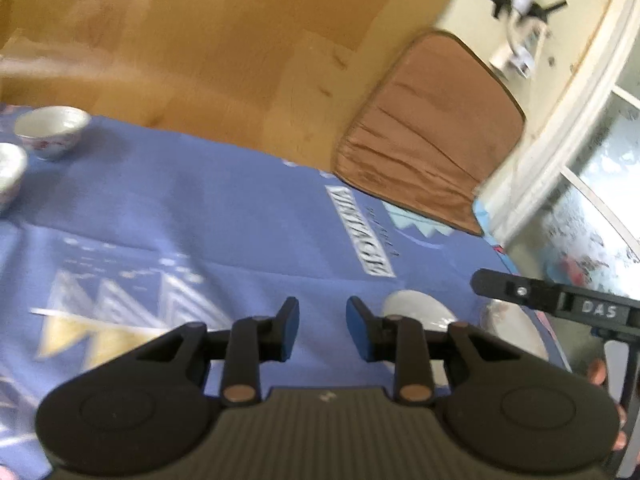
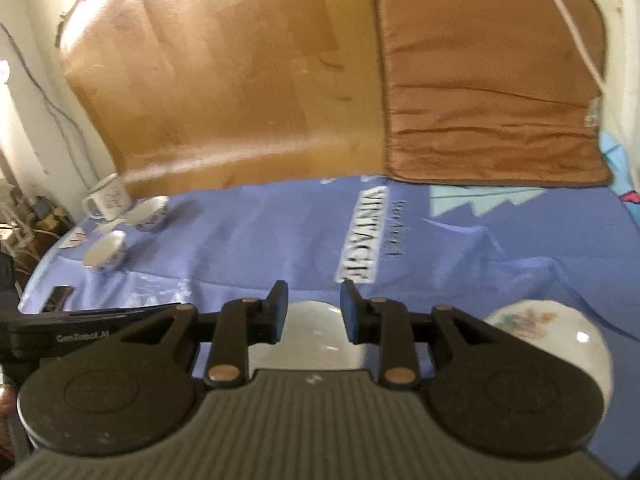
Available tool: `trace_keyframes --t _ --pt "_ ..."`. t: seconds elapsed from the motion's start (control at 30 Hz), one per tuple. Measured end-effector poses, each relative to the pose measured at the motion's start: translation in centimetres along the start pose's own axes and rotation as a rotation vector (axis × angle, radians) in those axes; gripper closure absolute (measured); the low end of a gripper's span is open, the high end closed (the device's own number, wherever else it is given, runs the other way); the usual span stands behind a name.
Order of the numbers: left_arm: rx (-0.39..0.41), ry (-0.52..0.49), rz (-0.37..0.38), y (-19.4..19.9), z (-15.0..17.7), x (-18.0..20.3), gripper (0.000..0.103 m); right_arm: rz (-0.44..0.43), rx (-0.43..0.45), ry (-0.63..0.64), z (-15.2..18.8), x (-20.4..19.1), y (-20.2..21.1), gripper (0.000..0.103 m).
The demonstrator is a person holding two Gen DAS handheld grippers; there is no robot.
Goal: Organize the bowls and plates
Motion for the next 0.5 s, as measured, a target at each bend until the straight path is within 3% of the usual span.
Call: trace_keyframes --t 0.1,0.2,0.37,0.5 --pt "0.041 0.029 -0.076 2.8 -1.1 -4.1 0.076 -0.106 -0.046 -0.02 -0.2 -3.2 -1.4 0.071" --pt "0.094 0.067 -0.203 6.2 -3.0 -9.9 0.076 -0.222 -0.127 -0.046 0.1 -7.5 -3.9 0.071" --pt "0.138 0.136 -0.416 10.1 -7.3 -19.5 0.076 -0.322 -0.228 -0.066 -0.2 -15.0 -10.0 0.07" --pt "0.074 0.202 -0.415 9.4 -8.7 -23.9 0.073 -0.33 -0.264 -0.084 -1.5 -20.2 -15.7 0.065"
Point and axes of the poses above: each gripper's, at about its wrist camera, not at the fingertips, and y roughly against the way its jaws point, x to its right, z to its underside, the point moved 7 cm from there along -y, roughly the way its jaws point, and after that the axes turned 4 degrees about x, right-handed, at the moved point
